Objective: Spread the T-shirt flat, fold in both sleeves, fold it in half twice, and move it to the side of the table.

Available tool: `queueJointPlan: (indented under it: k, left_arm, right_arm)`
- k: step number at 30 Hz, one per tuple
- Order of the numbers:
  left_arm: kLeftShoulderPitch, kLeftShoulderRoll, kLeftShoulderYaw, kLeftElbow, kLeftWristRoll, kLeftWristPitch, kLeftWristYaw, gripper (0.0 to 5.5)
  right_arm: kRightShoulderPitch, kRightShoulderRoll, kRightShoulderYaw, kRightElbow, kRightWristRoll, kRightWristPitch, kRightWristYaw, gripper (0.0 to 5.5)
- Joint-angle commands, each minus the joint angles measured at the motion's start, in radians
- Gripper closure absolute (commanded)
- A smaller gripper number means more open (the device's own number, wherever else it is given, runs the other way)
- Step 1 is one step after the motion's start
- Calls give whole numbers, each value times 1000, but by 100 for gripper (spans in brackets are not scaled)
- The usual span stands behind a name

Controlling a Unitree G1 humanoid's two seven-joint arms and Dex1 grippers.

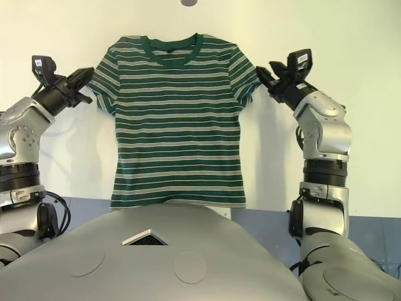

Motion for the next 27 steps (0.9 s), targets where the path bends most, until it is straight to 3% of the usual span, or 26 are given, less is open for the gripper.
queueJointPlan:
  k: [1, 6, 12, 17, 23, 27]
  left_arm:
    - [-21, -14, -58, -65, 22, -2, -7, 547]
    - [-25, -6, -76, -66, 60, -37, 0, 547]
    - [-35, -19, -155, -119, 112, -55, -3, 550]
    - [-38, 19, -37, -58, 140, -101, 73, 550]
    - [8, 65, 30, 28, 162, -60, 99, 447]
    - [12, 35, 36, 63, 102, 43, 82, 393]
  right_arm:
    - [-17, 48, -38, 55, 25, 50, -46, 343]
    - [-15, 87, -36, 101, 47, 109, -50, 343]
    - [33, 111, 4, -3, 6, 116, -99, 448]
    - [21, 126, 12, -83, -14, 131, -151, 548]
    - [5, 125, 11, -112, -24, 121, -159, 550]
    - [0, 122, 21, -116, -26, 121, -148, 550]
